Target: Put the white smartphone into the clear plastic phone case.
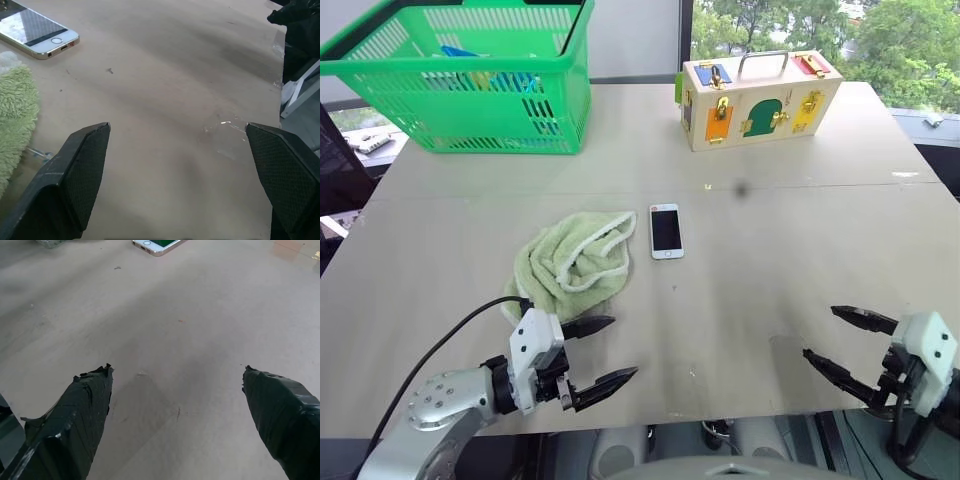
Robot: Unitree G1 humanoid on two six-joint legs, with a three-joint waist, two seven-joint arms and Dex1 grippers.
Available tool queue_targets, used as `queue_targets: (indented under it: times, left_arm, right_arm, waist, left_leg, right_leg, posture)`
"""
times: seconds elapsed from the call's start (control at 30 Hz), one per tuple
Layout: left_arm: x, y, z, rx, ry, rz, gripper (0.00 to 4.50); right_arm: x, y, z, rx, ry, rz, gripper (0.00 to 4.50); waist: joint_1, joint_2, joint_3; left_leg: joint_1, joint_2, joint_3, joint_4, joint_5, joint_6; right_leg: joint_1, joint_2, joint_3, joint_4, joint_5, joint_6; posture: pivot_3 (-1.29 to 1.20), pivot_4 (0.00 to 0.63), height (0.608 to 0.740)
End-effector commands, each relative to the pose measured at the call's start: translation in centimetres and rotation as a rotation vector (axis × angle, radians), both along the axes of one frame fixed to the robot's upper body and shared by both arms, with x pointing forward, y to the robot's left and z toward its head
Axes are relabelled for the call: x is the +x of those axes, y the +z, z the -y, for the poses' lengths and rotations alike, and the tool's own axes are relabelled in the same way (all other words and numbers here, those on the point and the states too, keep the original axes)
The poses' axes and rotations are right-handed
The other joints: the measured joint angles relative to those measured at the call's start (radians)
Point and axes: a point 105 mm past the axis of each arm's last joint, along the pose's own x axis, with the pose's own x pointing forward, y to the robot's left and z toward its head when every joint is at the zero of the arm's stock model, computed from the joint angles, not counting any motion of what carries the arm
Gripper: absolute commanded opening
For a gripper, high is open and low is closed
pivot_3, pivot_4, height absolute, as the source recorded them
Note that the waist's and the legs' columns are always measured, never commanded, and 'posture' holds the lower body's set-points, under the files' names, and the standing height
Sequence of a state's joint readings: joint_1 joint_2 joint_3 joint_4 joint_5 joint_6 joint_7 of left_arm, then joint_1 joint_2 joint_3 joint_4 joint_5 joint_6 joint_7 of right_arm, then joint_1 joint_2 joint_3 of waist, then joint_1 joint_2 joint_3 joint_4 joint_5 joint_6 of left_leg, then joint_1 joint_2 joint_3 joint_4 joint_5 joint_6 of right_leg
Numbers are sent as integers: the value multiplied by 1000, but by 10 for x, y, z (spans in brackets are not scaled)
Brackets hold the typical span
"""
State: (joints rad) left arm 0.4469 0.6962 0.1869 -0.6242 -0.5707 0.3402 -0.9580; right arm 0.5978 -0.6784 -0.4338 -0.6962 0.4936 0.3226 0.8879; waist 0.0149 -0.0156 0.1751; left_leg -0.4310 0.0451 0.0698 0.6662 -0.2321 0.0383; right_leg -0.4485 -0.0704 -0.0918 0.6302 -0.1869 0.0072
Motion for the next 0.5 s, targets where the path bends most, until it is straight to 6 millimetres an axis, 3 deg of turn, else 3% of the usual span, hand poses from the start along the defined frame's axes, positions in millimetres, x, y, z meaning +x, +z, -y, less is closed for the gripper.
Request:
queue_targets:
  times: [0.03,0.13,0.2,0.37,0.5]
  left_arm:
    - [16,24,-1,-35,73,84,4500]
    - [49,55,-10,-116,219,169,4500]
    - [56,65,-11,-132,248,193,4500]
    - [73,69,-20,-77,352,210,4500]
    - [89,59,-37,61,385,240,4500]
  right_arm:
    - [4,20,-11,57,46,95,4445]
    - [13,48,-34,145,140,214,4445]
    - [19,57,-39,154,160,253,4445]
    - [19,71,-55,183,260,268,4445]
    - [20,78,-61,184,297,274,4445]
  waist:
    - [0,0,0]
    - [1,0,1]
    - [1,0,0]
    - [0,-1,0]
    - [8,-1,0]
  left_leg:
    - [0,0,0,0,0,0]
    - [0,1,-2,1,0,0]
    - [0,1,-3,2,0,0]
    - [2,-1,0,3,1,1]
    - [1,-5,-1,2,3,5]
  right_leg:
    - [0,0,0,0,0,0]
    - [1,0,-2,0,0,0]
    - [2,1,-3,0,0,0]
    - [3,6,-1,1,1,0]
    - [2,8,4,4,0,0]
  posture:
    - [0,150,740]
    - [0,150,740]
    - [0,150,740]
    - [0,150,740]
    - [0,150,740]
